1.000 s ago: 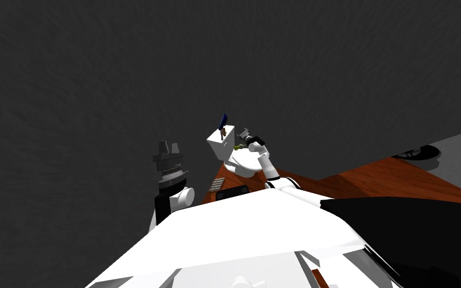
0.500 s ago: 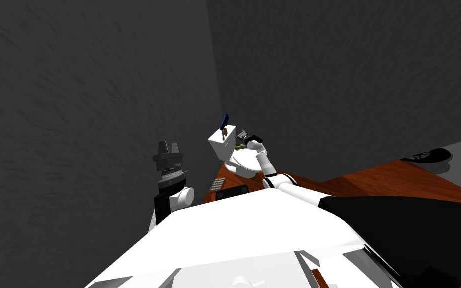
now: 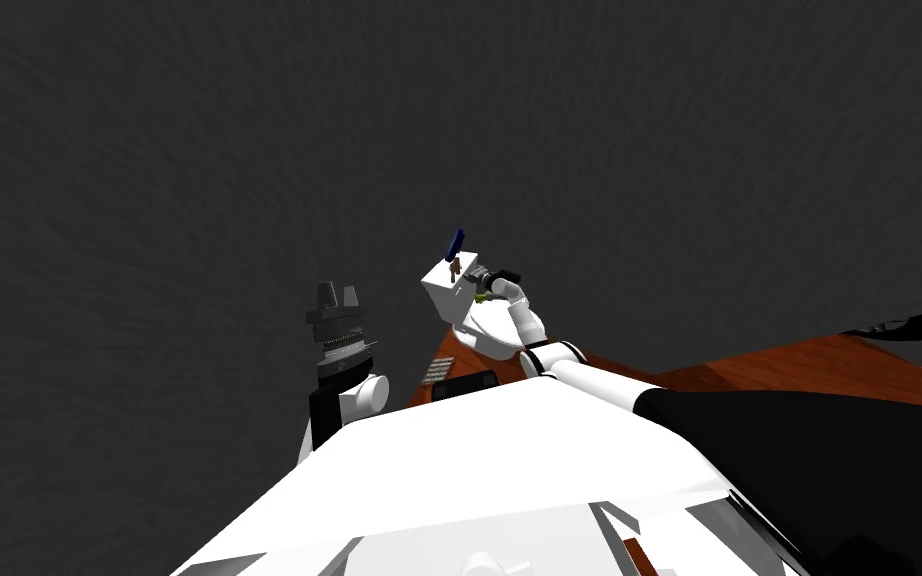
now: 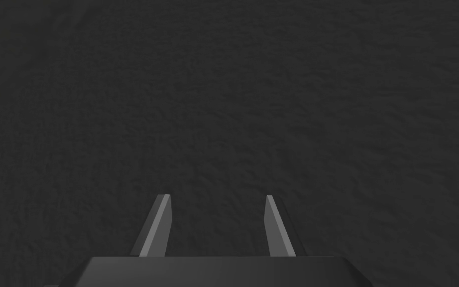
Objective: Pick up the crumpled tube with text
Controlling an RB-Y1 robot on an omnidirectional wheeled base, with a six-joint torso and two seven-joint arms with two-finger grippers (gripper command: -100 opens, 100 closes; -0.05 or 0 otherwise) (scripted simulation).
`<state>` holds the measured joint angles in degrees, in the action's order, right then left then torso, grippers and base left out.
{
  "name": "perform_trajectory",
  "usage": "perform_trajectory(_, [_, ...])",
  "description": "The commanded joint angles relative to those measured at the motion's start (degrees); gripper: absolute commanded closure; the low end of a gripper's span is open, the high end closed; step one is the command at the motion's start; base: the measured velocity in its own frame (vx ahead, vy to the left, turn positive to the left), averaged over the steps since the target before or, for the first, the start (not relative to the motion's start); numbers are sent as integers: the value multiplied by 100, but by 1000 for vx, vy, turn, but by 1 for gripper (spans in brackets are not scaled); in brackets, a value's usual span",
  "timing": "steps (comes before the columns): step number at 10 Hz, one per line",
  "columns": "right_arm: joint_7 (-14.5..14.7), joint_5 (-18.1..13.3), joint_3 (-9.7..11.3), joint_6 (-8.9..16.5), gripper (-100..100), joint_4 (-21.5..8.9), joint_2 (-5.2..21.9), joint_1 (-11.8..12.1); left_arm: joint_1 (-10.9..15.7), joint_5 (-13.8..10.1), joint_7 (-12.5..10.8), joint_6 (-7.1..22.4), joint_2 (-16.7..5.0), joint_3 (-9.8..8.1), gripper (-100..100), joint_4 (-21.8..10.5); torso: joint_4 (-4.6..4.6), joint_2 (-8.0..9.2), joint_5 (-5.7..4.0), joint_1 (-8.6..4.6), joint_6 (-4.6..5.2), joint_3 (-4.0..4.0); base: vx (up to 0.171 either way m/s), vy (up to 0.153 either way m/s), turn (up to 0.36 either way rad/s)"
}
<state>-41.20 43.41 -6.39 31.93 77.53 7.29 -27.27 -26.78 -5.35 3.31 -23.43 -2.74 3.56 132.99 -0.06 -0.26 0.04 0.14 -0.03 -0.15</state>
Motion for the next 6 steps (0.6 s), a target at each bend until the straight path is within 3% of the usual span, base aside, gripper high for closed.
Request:
perform_trajectory(1, [-105, 141, -59, 253, -100, -221, -126, -179, 0, 0, 0, 0, 0, 0, 0, 0, 0, 0, 0, 0, 0, 0, 66, 21, 62])
perform_trajectory(6, [-269, 437, -195, 671, -100, -537, -605, -446, 0, 0, 0, 0, 0, 0, 0, 0, 1, 6, -3, -13, 2, 3, 54, -7, 40])
